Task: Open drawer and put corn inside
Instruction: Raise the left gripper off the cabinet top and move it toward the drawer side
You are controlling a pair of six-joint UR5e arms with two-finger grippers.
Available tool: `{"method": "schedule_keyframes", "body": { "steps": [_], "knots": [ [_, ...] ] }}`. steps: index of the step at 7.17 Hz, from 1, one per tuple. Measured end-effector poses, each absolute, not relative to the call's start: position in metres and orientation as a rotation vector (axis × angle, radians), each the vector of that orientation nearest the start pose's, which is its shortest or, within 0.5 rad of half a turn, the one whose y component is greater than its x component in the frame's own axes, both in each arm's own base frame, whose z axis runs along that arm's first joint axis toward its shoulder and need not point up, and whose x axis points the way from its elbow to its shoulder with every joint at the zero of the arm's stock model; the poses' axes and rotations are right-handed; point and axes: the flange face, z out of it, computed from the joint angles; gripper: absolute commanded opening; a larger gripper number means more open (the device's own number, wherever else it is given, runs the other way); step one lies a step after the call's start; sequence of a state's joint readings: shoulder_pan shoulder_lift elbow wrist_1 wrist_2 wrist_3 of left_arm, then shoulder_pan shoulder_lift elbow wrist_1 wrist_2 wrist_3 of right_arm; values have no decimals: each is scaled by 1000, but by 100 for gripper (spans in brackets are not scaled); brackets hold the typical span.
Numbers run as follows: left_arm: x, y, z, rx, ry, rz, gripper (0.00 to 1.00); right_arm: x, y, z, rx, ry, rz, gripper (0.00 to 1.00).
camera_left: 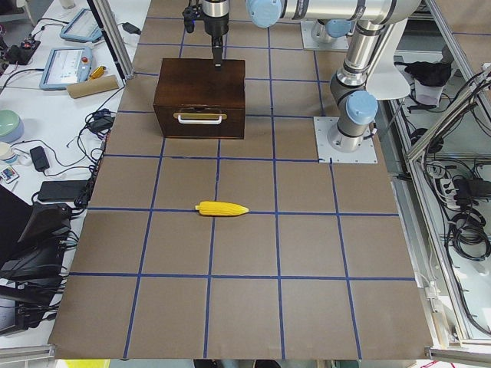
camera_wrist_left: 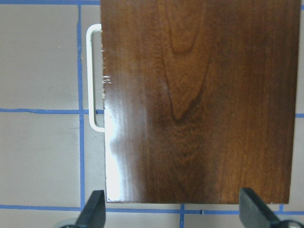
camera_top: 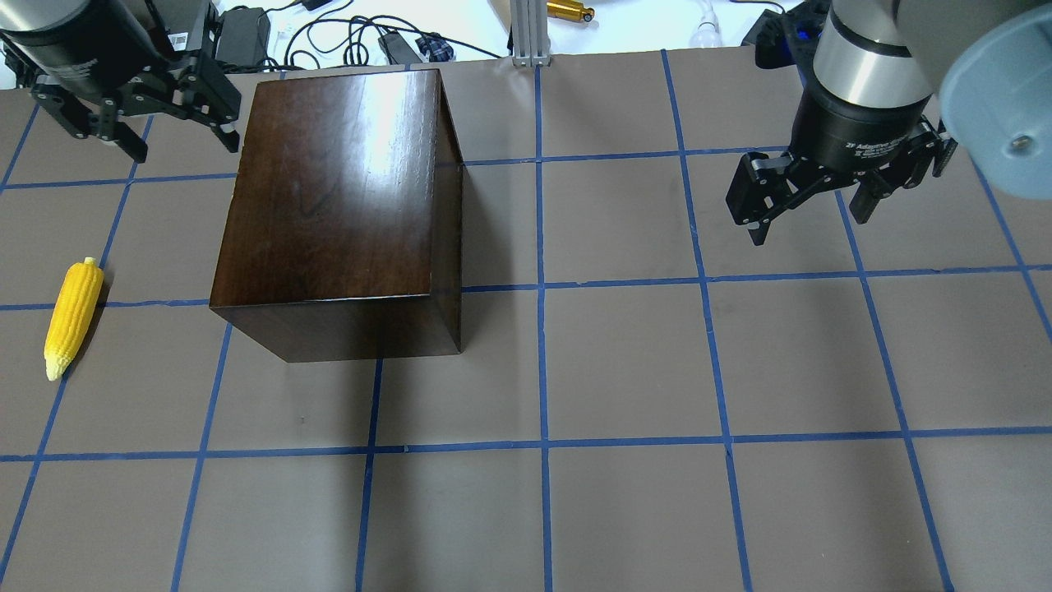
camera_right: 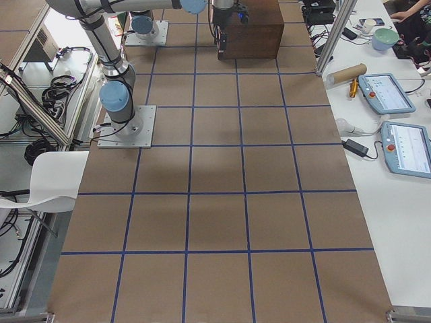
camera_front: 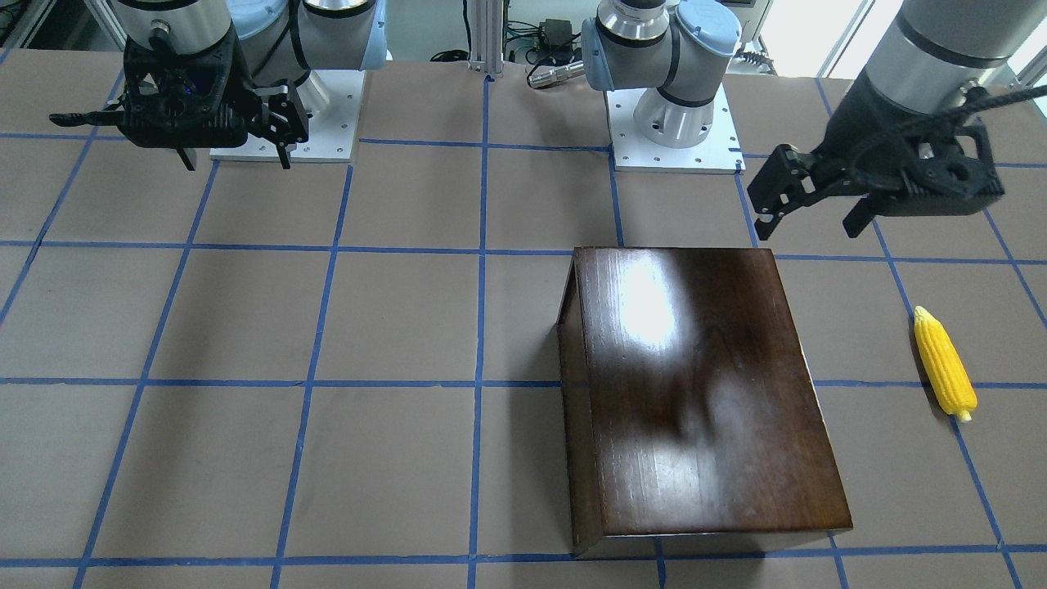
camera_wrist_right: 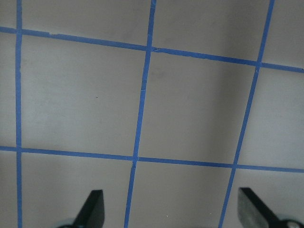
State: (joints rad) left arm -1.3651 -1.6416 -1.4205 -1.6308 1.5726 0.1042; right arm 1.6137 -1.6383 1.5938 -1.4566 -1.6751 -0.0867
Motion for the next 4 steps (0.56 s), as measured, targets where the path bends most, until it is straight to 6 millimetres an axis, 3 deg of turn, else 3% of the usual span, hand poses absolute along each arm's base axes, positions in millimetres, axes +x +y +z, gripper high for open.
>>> {"method": "schedule_keyframes", "body": {
  "steps": [4],
  "knots": [
    [115, -544, 497, -257, 3108, 45, 100, 142, -450, 498, -215, 3235, 117, 100]
  ]
}}
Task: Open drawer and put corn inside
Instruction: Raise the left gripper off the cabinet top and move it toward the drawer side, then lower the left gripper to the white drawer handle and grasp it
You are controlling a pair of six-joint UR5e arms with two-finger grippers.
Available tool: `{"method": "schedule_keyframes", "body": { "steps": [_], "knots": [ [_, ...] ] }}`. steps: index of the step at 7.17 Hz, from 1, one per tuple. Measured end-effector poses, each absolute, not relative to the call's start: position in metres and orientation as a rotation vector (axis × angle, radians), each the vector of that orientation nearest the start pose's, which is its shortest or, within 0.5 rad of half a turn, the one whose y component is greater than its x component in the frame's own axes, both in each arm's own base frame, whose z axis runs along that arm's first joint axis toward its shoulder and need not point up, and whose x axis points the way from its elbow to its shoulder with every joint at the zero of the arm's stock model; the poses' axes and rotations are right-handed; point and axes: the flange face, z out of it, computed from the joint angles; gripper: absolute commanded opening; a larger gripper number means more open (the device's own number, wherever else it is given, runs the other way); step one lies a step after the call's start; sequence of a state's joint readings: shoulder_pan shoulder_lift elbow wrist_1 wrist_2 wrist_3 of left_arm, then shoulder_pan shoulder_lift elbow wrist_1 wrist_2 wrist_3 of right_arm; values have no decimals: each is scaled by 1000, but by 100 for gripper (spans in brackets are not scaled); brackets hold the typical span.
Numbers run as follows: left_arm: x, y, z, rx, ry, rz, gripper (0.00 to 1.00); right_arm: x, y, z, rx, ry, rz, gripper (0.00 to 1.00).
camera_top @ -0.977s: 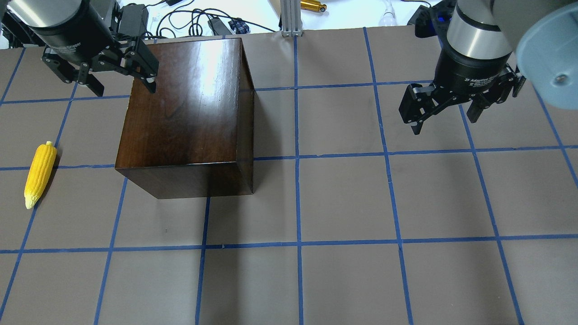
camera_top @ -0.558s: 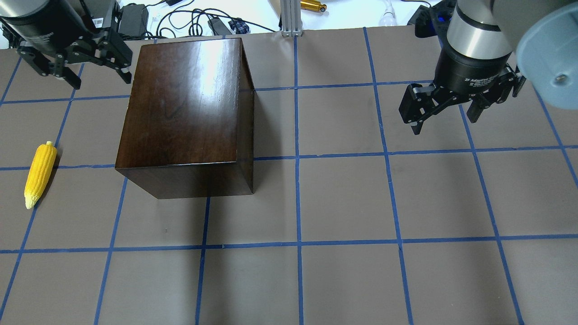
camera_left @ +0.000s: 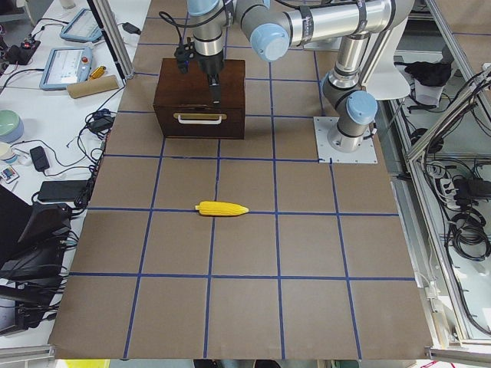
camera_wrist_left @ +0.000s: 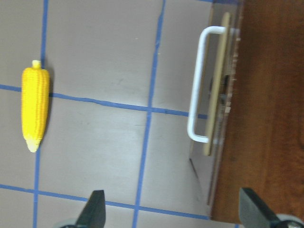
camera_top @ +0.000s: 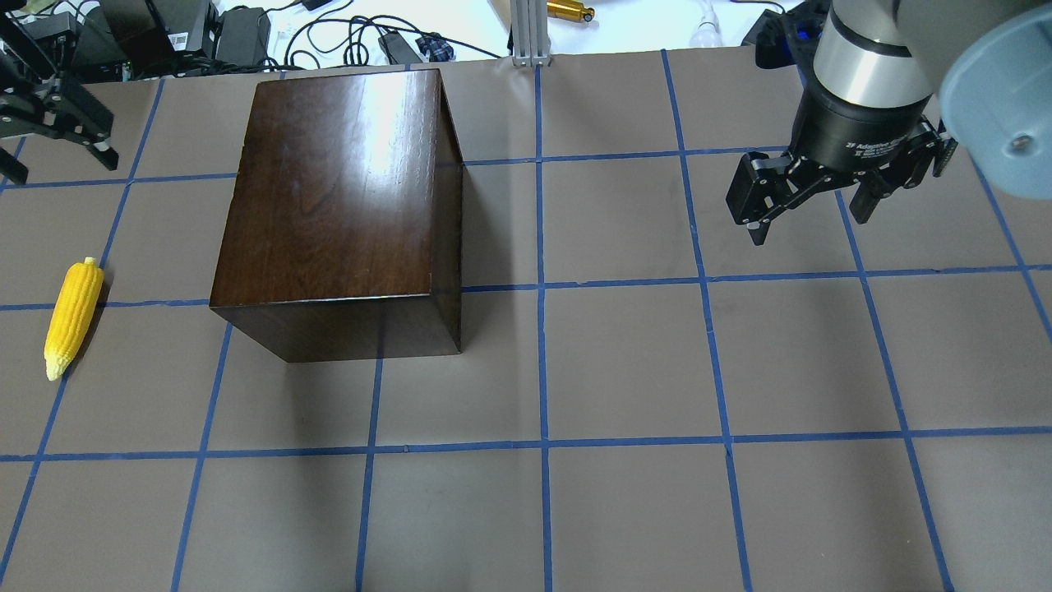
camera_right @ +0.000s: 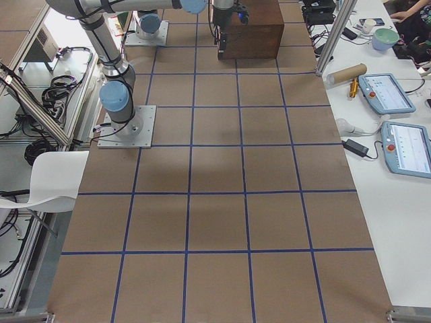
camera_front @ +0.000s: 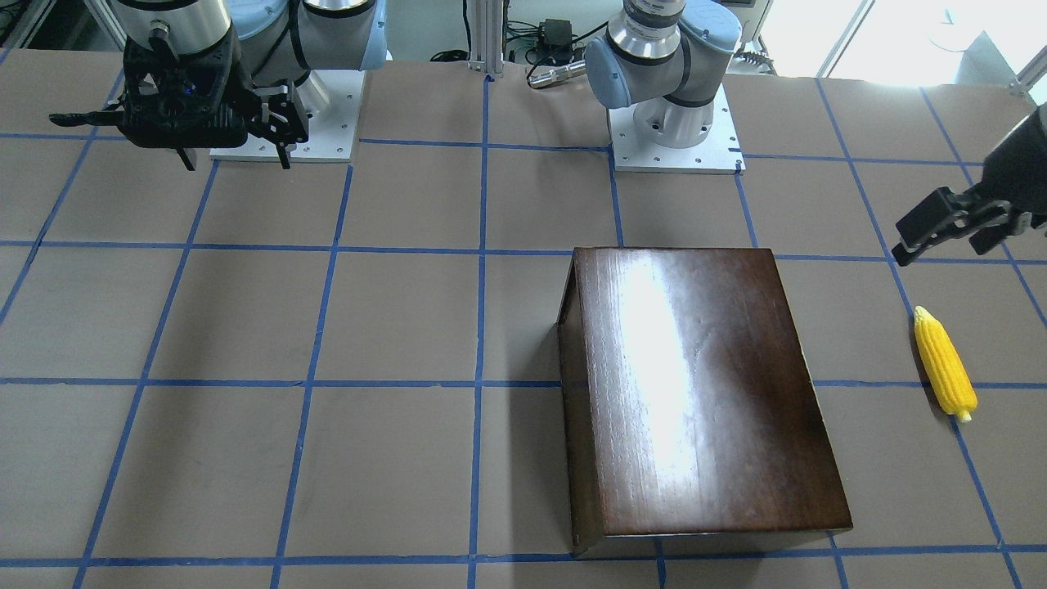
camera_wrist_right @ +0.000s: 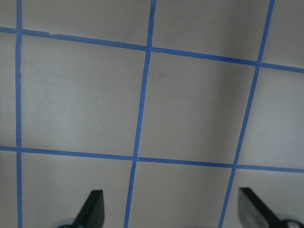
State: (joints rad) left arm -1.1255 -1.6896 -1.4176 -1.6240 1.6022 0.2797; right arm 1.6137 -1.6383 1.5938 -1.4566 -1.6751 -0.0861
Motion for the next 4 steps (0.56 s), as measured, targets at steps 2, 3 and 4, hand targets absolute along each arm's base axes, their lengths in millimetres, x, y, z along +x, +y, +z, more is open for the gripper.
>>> {"method": "schedule_keyframes", "body": {
  "steps": [2, 3, 4],
  "knots": [
    [171, -543, 476, -206, 3131, 89, 100, 142, -450, 498, -216, 3235, 118, 100],
    [188, -551, 460, -156, 3158, 94, 100, 142, -450, 498, -216, 3235, 117, 100],
    [198, -563, 442, -98, 3198, 97, 100, 142, -450, 498, -216, 3235, 117, 100]
  ]
}}
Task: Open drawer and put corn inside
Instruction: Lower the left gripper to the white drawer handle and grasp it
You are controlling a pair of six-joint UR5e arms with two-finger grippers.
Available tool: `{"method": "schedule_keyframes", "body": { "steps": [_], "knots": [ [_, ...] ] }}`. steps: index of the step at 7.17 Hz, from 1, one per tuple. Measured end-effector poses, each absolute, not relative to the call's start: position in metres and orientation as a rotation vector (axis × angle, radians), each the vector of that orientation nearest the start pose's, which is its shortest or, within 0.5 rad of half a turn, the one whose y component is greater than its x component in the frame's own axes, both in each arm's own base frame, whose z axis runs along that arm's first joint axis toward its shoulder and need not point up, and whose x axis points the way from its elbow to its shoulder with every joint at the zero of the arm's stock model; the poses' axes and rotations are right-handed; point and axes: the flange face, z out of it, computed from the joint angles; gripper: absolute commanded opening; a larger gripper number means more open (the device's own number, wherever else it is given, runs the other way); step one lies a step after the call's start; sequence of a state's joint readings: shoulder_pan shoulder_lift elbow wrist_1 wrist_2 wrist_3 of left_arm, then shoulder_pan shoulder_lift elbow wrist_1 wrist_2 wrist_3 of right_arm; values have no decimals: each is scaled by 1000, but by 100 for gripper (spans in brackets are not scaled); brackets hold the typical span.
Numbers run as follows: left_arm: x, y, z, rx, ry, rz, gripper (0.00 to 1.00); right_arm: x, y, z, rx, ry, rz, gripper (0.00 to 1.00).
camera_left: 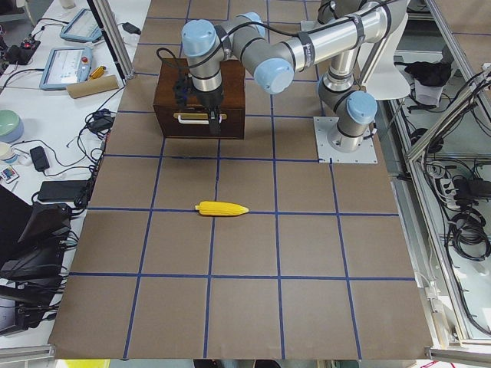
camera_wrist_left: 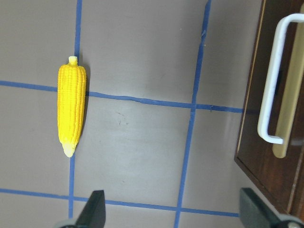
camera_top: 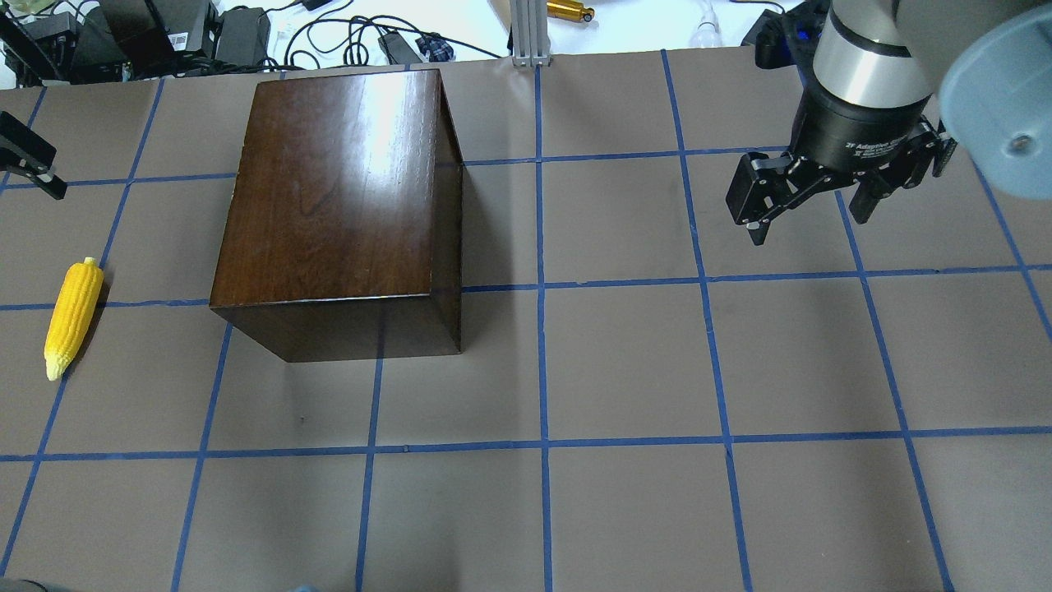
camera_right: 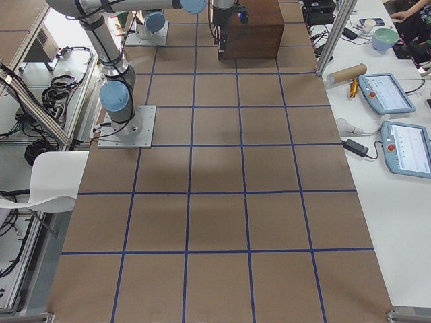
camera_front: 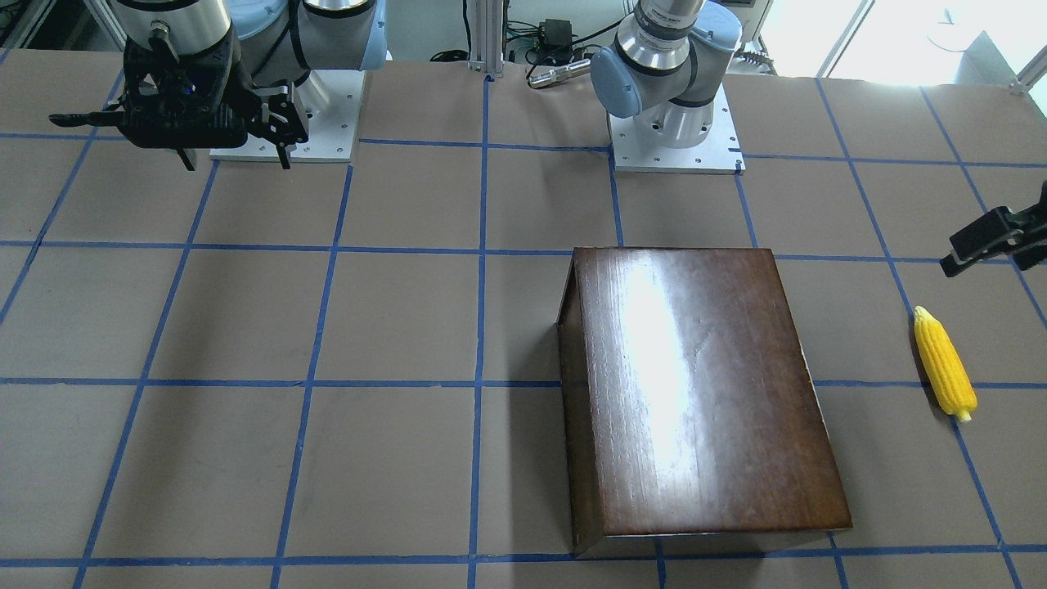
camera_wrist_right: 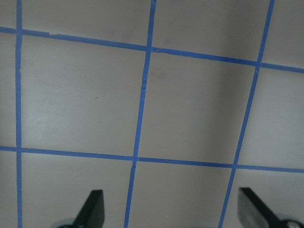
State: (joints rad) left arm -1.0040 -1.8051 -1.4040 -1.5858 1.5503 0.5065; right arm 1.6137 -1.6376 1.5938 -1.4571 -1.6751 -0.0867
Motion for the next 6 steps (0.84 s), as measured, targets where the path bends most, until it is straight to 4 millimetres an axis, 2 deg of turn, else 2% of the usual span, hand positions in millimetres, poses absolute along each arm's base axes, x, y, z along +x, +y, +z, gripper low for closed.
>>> {"method": "schedule_keyframes", "body": {
  "steps": [3, 5, 6],
  "knots": [
    [212, -598, 379, 48, 3333, 129, 100, 142, -450, 498, -215, 3235, 117, 100],
    [206, -614, 354, 22, 3430, 112, 100, 142, -450, 498, -215, 3235, 117, 100],
    [194, -623, 345, 17, 3471, 106, 100, 142, -450, 498, -216, 3235, 116, 100]
  ]
}}
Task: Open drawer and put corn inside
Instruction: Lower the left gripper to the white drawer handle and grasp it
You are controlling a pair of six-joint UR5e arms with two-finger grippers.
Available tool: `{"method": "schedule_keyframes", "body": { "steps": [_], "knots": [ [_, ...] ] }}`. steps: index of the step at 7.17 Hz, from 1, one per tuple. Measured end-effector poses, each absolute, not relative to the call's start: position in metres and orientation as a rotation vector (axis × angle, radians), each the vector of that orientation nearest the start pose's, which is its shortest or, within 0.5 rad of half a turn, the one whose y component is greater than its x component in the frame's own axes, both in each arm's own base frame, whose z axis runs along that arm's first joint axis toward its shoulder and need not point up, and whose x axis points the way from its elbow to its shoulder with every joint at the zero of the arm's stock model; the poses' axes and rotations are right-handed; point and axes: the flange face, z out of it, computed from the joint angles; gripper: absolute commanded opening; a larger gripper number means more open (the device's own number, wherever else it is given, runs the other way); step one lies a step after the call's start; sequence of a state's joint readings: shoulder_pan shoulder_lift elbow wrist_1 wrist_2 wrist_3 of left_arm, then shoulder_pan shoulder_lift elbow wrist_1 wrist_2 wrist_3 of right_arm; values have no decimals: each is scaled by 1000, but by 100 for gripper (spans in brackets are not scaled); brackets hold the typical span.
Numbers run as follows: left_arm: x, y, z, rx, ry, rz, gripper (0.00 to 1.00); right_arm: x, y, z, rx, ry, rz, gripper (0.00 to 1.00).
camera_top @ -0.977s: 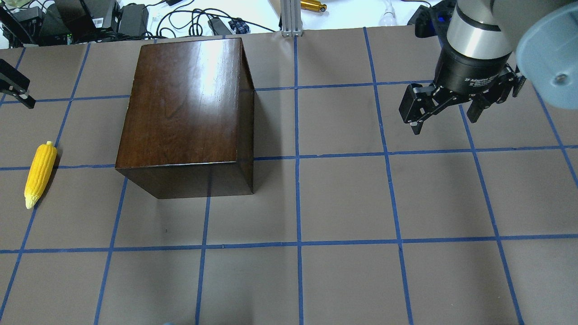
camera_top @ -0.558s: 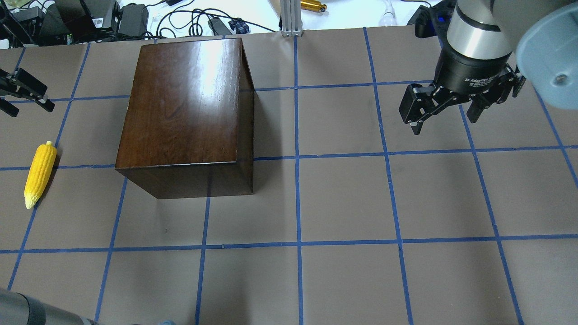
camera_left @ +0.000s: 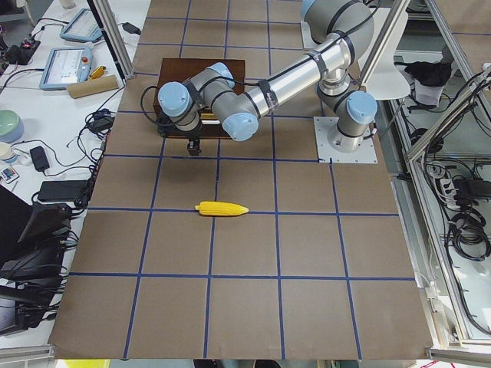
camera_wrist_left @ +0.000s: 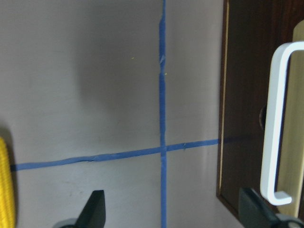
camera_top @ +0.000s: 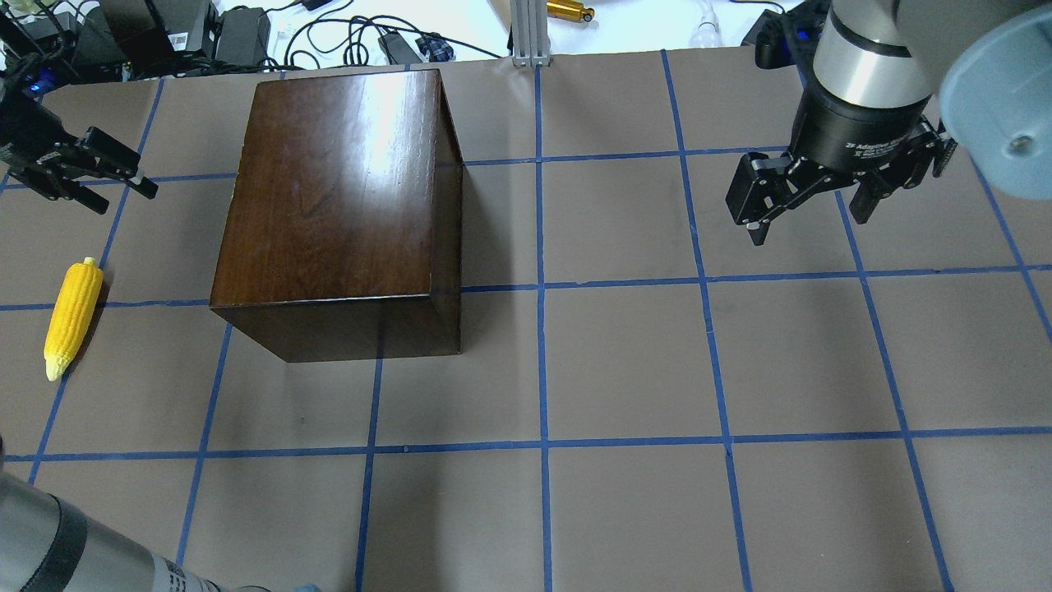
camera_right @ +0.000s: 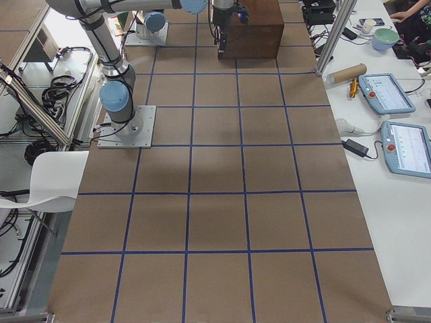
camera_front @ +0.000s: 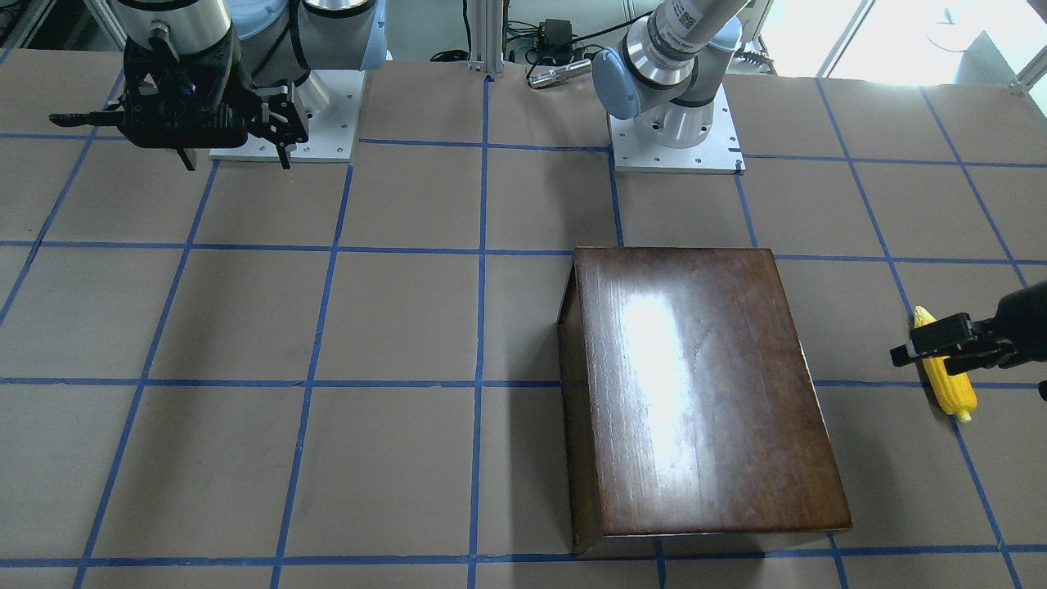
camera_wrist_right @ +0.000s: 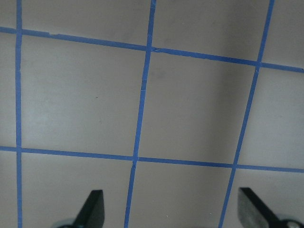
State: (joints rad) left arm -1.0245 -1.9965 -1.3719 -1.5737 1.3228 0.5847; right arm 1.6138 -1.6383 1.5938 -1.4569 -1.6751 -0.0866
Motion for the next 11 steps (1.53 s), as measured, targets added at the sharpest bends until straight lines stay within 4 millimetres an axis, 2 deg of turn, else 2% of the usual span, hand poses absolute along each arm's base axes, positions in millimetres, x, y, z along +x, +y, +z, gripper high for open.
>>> {"method": "schedule_keyframes", "body": {
  "steps": [2, 6, 11],
  "knots": [
    [161, -636, 332, 40, 3510, 129, 100, 142, -450, 498, -216, 3235, 117, 100],
    [124, -649, 307, 78, 3524, 213, 100, 142, -450, 498, -216, 3235, 116, 100],
    [126, -659, 280, 93, 3530, 245, 100, 142, -450, 498, -216, 3235, 116, 100]
  ]
}}
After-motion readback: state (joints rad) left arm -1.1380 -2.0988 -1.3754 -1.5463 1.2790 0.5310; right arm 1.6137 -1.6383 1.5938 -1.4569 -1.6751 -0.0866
